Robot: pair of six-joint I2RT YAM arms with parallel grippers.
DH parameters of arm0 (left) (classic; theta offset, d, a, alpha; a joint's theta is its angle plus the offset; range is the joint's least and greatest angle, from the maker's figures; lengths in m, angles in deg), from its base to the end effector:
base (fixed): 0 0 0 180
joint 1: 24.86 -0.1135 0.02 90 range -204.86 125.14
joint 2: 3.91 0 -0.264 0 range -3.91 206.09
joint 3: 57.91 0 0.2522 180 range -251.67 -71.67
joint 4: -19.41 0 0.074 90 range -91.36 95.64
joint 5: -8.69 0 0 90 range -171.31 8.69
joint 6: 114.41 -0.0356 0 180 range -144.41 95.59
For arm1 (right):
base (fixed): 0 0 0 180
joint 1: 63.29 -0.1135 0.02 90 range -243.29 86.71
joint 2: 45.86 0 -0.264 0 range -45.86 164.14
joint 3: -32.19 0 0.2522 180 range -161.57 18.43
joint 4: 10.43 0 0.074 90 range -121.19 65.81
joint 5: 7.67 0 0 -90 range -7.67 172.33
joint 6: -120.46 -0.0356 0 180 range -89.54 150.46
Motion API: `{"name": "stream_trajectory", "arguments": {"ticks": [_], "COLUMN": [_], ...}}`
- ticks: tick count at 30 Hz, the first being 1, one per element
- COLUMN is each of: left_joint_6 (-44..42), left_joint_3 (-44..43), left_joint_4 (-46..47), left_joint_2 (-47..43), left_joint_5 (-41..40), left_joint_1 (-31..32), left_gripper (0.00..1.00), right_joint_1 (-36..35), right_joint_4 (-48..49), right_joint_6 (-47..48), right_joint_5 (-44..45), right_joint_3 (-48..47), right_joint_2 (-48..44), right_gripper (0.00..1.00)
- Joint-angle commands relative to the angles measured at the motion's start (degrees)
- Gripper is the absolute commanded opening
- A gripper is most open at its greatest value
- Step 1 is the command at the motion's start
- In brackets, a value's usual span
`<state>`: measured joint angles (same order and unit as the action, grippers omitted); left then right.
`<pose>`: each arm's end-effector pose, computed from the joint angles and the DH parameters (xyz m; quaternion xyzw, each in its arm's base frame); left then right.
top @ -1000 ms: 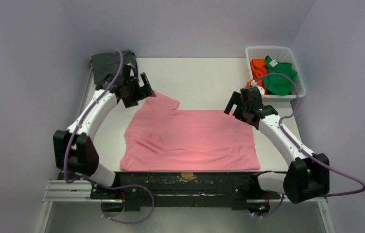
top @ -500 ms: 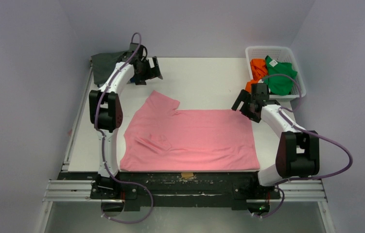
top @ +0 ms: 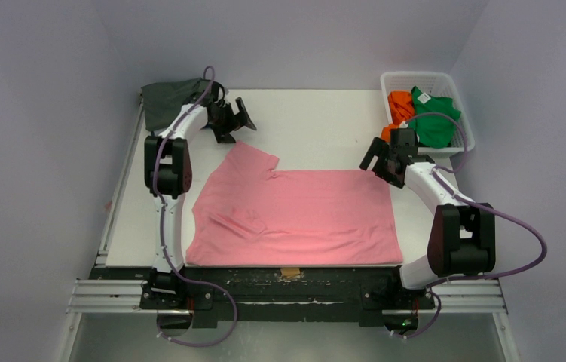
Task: Fold and stack the t-shirts
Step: Grab the side of the flattened tshirt furthest away from the robot with both arms
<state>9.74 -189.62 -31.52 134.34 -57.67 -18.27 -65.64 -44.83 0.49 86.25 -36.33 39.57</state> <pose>0.5197 -0.0744 0.1707 -0.1681 0.9262 -0.2798 0.1886 0.3086 0.0102 0.2178 0.2361 0.9130 0.0611 0.3270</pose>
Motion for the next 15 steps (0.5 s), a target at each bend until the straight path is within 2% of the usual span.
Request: {"name": "stream_trajectory", "arguments": {"ticks": [1, 3, 8, 13, 15], "left_joint_6": [-4.04, -5.18, -6.18, -6.16, -6.07], "left_joint_3": [3.10, 3.02, -1.45, -4.40, -4.83], "left_joint_4": [-8.05, -10.34, -17.02, -18.70, -18.17], "left_joint_2": [-3.24, -3.63, -1.13, 0.37, 0.54], "left_joint_5": [-3.67, -6.71, -14.92, -19.25, -19.90], "left_joint_1": [2.56, 3.29, 4.62, 5.26, 5.36], "left_gripper": [0.95, 0.89, 0.62, 0.50, 0.48], "right_joint_1": [-0.04, -0.03, -0.05, -0.02, -0.05], "right_joint_4": [2.34, 2.60, 2.83, 3.16, 3.20], "right_joint_6": [-0.56, -0.62, -0.93, -1.39, -1.53], "right_joint_5": [0.37, 0.06, -1.26, -1.58, -1.83], "right_joint_3": [-0.53, -0.27, 0.33, 1.18, 1.28], "right_joint_2": [-2.02, -2.10, -2.19, -2.88, -2.96], "right_gripper": [0.93, 0.93, 0.92, 0.91, 0.91]}}
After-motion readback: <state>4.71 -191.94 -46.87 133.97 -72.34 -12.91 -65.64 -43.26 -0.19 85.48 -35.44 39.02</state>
